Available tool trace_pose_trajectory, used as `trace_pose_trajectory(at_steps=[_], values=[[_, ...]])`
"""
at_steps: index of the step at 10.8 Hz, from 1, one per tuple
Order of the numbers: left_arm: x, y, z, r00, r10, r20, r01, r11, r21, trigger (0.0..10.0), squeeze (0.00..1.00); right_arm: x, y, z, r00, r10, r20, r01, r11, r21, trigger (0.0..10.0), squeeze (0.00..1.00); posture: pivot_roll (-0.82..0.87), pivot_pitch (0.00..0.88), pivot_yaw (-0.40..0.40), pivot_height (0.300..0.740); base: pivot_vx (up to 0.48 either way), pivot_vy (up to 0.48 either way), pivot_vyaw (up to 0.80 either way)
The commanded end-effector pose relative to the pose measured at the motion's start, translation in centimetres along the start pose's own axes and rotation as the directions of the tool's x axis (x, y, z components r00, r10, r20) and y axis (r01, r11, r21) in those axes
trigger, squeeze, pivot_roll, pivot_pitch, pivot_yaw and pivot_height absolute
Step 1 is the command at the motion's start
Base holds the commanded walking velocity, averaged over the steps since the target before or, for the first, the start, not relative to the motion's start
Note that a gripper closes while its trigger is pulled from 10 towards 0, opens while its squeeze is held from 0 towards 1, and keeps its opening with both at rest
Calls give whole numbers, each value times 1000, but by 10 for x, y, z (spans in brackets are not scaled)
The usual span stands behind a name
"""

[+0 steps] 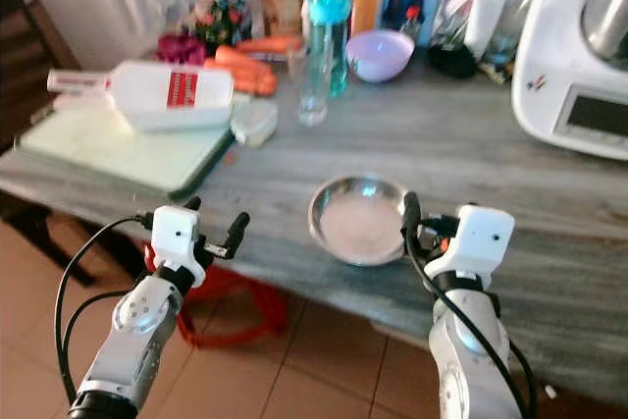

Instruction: Setting the table

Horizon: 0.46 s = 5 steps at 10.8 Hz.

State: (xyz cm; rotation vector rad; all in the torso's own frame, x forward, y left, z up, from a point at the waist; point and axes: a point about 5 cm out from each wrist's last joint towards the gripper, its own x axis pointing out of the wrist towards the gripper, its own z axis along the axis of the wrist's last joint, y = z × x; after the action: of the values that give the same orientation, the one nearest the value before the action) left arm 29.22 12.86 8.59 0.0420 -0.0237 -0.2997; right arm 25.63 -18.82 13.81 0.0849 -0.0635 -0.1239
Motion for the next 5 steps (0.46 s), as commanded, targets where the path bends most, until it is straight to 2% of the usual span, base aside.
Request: trace_pose_trajectory(at_steps=[1,5], values=[[-2,1,-5,1000,7,-31,-6,1000,11,10000,0,0,-1,-3,1000,-8,-18,8,1000,7,10000,0,-32,56,50,740,-311,0,0],[0,0,-5,1000,4,-30,-4,1000,8,10000,0,3,2,-4,1000,-2,-22,2,1000,11,10000,0,-31,47,46,740,-316,0,0]])
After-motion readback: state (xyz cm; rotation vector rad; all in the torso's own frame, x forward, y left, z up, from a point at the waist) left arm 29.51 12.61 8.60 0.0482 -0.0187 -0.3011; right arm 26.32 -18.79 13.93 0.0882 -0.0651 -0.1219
